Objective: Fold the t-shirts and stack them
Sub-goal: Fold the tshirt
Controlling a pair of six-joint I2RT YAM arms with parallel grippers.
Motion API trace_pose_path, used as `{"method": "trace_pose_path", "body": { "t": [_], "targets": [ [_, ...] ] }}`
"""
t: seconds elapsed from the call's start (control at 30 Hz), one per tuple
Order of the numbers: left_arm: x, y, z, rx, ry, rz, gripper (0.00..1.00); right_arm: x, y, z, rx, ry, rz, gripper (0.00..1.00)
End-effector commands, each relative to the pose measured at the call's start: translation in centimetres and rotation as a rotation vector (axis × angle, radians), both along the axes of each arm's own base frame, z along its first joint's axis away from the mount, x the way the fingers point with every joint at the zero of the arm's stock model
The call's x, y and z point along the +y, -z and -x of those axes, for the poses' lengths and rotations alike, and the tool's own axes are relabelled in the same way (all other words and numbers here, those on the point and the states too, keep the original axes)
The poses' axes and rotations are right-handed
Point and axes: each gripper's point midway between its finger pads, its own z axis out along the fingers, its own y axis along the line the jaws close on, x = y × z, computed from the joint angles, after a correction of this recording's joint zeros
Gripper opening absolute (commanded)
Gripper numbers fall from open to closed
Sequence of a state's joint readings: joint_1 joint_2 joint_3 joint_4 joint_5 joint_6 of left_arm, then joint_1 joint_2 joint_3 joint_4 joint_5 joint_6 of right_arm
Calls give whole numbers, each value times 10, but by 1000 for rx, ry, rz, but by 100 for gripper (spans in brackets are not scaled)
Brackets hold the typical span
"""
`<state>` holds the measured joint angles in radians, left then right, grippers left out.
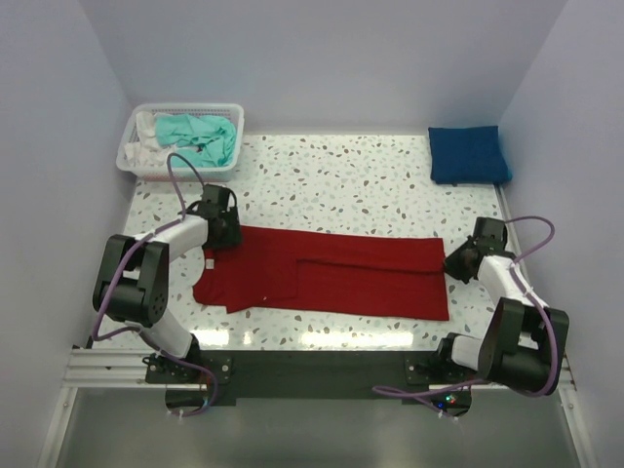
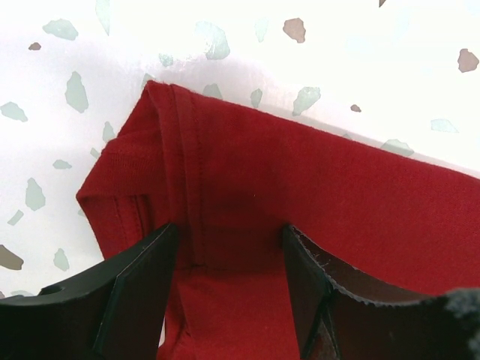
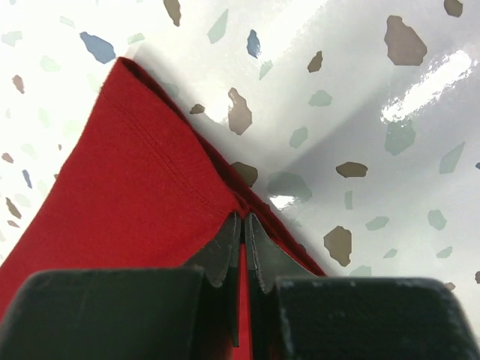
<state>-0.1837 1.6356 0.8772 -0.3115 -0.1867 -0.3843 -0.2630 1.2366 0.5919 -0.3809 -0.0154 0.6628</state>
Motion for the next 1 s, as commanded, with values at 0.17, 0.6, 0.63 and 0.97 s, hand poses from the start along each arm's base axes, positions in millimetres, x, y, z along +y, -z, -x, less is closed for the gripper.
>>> {"method": "trace_pose_path", "body": {
  "t": [0.17, 0.6, 0.63, 0.97],
  "targets": [
    [13, 9, 13, 70, -39, -46, 65, -11, 9, 8, 57, -30, 63, 12],
    [1, -46, -2, -72, -60, 7, 76, 25, -68, -40, -134, -308, 127, 48],
    [-4, -49, -2, -76, -52, 5, 76, 35, -65, -45, -126, -356, 122, 50],
    [-37, -37, 3, -29, -10, 4, 73, 137, -30, -61, -51, -775, 85, 54]
  ]
}}
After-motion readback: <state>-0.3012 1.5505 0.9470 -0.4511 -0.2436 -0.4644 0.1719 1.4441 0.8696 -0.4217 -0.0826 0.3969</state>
